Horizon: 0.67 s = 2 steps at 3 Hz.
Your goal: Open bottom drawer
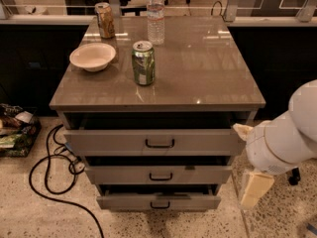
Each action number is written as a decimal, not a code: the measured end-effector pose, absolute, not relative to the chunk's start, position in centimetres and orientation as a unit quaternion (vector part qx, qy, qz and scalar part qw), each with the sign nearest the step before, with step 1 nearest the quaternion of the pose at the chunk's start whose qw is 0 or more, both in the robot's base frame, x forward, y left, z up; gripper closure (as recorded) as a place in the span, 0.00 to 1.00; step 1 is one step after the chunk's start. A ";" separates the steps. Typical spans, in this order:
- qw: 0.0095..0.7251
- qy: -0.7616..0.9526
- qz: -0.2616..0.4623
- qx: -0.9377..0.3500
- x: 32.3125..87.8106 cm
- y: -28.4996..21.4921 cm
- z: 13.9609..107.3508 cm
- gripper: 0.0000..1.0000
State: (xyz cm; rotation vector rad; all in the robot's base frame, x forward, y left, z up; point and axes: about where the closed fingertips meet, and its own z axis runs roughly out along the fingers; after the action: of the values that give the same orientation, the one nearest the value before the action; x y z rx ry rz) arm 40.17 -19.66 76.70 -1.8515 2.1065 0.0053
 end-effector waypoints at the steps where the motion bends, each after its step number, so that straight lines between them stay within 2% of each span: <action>1: 0.165 0.743 0.000 -0.649 39.5 -17.9 72.7 0.00; 2: 0.169 0.727 -0.010 -0.665 38.3 -15.4 68.8 0.00</action>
Offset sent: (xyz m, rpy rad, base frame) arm -0.0328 0.0774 -0.1324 -0.0345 -0.0614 0.0974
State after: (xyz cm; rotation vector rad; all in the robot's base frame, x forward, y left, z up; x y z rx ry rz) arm 38.29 -15.41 68.85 -1.8910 2.0669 -0.0279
